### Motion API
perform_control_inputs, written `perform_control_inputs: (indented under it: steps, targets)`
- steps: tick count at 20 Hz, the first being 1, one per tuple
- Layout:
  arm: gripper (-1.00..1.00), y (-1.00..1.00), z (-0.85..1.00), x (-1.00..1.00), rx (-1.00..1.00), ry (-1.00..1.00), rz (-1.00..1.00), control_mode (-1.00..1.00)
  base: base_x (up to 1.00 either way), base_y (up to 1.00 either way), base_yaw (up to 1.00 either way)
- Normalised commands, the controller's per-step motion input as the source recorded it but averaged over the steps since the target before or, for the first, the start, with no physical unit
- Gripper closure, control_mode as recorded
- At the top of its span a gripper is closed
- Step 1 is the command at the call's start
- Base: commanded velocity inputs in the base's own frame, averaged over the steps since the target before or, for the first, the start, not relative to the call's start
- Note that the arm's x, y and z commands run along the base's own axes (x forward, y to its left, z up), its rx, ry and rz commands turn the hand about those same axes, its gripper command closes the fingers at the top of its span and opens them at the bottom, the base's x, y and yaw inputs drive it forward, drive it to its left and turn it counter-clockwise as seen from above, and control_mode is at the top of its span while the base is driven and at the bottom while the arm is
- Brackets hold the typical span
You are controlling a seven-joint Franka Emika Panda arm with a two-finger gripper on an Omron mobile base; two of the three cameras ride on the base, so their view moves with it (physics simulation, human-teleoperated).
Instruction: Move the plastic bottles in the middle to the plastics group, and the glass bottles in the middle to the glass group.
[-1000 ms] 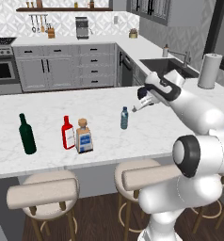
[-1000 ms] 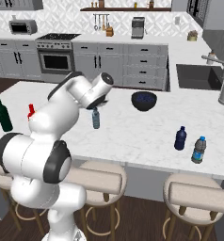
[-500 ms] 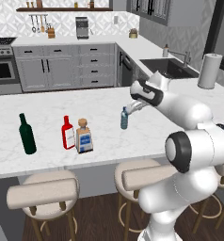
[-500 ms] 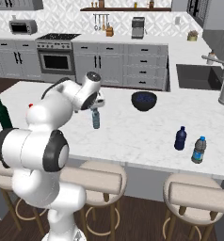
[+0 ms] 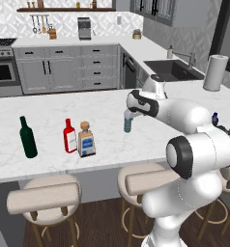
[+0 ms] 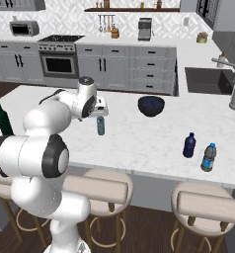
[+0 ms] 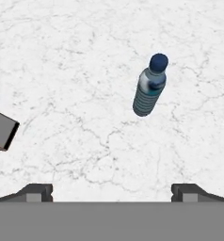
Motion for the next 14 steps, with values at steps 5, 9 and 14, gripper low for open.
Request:
perform_control_inputs:
  steps: [5,9,14]
  targets:
    - [-1.0,-0.01,-0.16,0.09,0.03,0.06,-0.01,-1.0,0.0,0.0,0.0]
    - [-1.0,-0.05,-0.14,0.18,0.0,0.0,0.0,-1.0,0.0,0.0,0.0]
    - [-1.0,-0.03,-0.12,0.23,0.0,0.0,0.0,-1.0,0.0,0.0,0.0]
